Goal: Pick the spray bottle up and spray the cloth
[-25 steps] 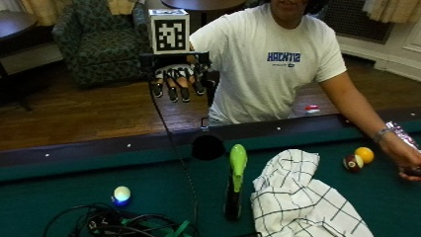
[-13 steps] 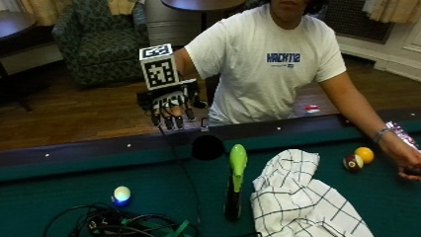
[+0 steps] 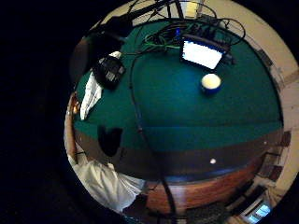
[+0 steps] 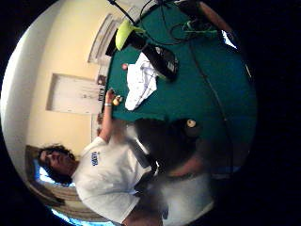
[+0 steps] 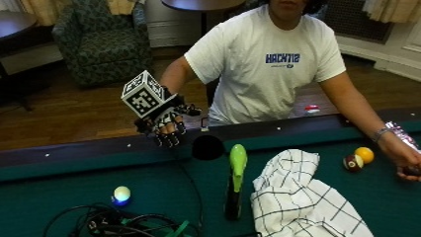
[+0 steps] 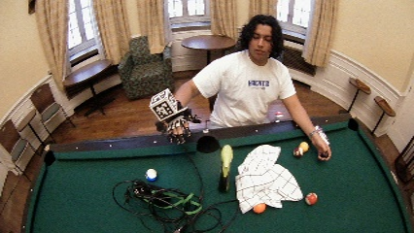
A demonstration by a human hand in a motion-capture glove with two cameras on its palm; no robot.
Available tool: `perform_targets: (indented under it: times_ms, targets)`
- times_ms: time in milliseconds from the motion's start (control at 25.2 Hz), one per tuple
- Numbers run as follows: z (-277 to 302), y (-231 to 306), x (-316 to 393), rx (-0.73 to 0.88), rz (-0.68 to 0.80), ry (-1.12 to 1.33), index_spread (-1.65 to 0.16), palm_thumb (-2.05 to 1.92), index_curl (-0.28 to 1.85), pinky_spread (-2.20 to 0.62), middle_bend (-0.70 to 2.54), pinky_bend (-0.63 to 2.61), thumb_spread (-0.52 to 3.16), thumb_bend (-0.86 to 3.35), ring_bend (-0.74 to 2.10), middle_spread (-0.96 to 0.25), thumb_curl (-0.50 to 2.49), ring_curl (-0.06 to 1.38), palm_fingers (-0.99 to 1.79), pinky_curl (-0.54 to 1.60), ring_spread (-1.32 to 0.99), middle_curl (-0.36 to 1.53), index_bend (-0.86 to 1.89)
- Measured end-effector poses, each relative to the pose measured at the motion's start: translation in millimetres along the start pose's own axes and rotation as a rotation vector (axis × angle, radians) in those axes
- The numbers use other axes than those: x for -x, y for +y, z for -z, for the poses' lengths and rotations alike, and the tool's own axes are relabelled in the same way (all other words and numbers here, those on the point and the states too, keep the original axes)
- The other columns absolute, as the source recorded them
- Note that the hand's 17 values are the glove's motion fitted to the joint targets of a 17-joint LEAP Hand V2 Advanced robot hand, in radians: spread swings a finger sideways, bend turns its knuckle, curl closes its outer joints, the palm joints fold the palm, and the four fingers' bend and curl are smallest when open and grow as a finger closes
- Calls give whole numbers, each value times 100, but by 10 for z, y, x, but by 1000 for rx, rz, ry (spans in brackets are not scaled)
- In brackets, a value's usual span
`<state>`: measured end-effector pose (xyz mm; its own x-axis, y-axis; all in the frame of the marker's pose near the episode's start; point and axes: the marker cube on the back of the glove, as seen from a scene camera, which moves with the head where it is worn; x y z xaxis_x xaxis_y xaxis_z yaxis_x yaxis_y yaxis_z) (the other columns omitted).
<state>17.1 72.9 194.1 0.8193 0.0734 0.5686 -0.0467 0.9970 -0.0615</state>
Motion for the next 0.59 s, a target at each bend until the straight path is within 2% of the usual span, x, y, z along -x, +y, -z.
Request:
perform_targets:
  times_ms: [317,595]
  targets:
    - [-340,-109,162,-14,8,-254,-42,44,21,21,22,37,106,2,42,-11,27,27,47,30,-10,31,12]
    - [-669,-411,356,-18,14,-338,-41,59,21,21,23,37,106,5,42,-11,31,29,49,31,-10,32,12]
